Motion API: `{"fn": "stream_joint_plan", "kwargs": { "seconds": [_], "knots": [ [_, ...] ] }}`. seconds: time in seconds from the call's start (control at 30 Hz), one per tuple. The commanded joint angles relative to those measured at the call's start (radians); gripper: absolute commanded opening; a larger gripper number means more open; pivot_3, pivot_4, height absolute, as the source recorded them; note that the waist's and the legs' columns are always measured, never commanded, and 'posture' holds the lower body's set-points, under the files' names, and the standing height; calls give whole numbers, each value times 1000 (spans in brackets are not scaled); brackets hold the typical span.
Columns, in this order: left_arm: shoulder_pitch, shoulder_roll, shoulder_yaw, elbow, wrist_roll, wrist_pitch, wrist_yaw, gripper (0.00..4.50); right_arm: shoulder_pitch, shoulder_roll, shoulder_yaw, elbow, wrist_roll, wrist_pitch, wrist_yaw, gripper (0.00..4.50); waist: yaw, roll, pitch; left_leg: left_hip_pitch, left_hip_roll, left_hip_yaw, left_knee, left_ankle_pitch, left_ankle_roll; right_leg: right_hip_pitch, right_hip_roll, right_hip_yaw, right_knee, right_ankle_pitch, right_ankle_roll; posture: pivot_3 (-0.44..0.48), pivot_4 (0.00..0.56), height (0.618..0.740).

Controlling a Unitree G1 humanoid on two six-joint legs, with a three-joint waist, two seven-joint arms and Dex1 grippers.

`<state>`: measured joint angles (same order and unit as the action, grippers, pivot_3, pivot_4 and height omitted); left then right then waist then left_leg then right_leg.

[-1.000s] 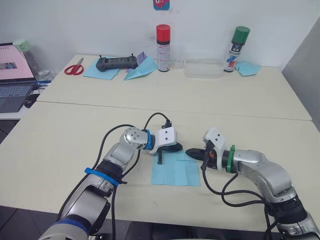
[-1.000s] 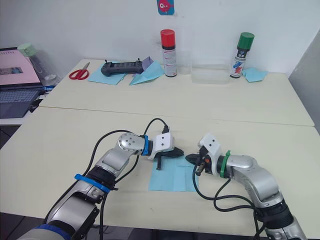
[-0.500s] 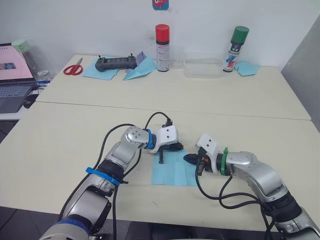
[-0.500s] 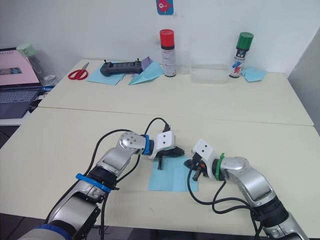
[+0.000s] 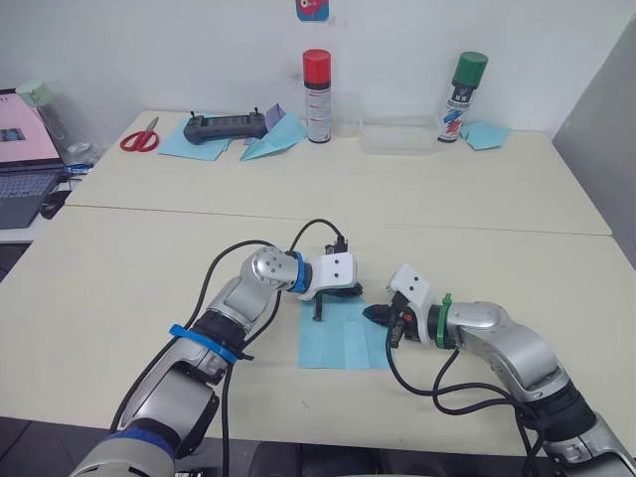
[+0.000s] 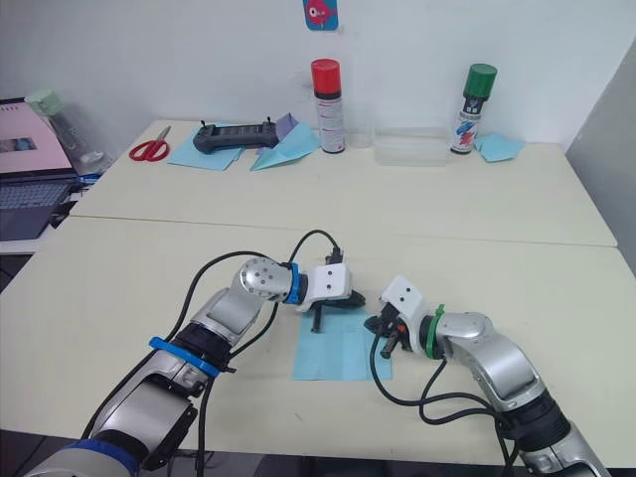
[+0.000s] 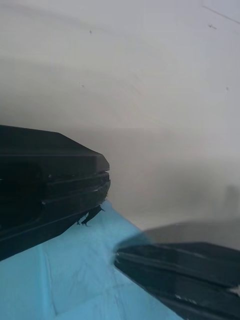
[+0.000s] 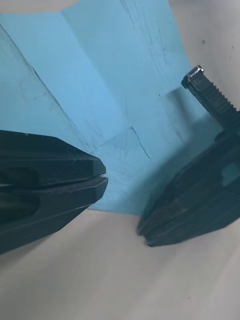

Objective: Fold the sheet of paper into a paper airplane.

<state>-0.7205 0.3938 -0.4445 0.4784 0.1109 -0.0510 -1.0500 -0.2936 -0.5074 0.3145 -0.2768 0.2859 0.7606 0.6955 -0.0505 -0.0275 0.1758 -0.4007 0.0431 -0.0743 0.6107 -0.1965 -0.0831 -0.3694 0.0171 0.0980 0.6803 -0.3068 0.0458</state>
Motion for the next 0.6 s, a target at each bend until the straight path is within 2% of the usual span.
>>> {"fn": "stream_joint_plan", "kwargs": {
  "seconds": [0.03, 0.13, 0.3, 0.37, 0.5, 0.6],
  "knots": [
    [9, 54, 17, 92, 69, 23, 63, 0, 20, -25, -8, 25, -27, 39, -20, 43, -2, 0, 0, 0, 0, 0, 0, 0, 0, 0, 0, 0, 0, 0, 0, 0, 150, 740],
    [-11, 63, 45, 120, 61, -11, 112, 0, 14, -20, -5, 26, -24, 39, -19, 43, -5, -1, -1, 0, 0, 0, 0, 0, 0, 0, 0, 0, 0, 0, 0, 0, 150, 740],
    [-40, 37, 181, 87, -78, -11, 128, 0, -3, -10, 1, 39, -22, 25, -8, 43, -6, -1, 1, -1, 0, 0, 0, 0, 0, -2, 0, 0, 0, 0, 0, 0, 150, 740],
    [-22, 39, 281, -11, -211, 114, 87, 552, -15, -4, 6, 48, -24, 22, -5, 0, -7, -2, 1, -4, 0, 0, 0, 0, 0, -5, 0, -1, 0, 0, 0, 0, 150, 740],
    [38, 73, 376, -160, -339, 299, 47, 1687, -27, -2, 14, 62, -28, 14, 3, 0, -7, -2, 1, -8, 1, -1, 0, 0, 0, -8, 0, -2, 0, 0, 0, 0, 150, 740],
    [190, 144, 455, -347, -471, 519, 22, 2680, -31, 0, 19, 71, -31, 7, 9, 0, -19, -1, 1, -8, 1, -1, -1, 0, 0, -8, 1, -1, 1, 0, 0, 0, 150, 740]
  ]
}}
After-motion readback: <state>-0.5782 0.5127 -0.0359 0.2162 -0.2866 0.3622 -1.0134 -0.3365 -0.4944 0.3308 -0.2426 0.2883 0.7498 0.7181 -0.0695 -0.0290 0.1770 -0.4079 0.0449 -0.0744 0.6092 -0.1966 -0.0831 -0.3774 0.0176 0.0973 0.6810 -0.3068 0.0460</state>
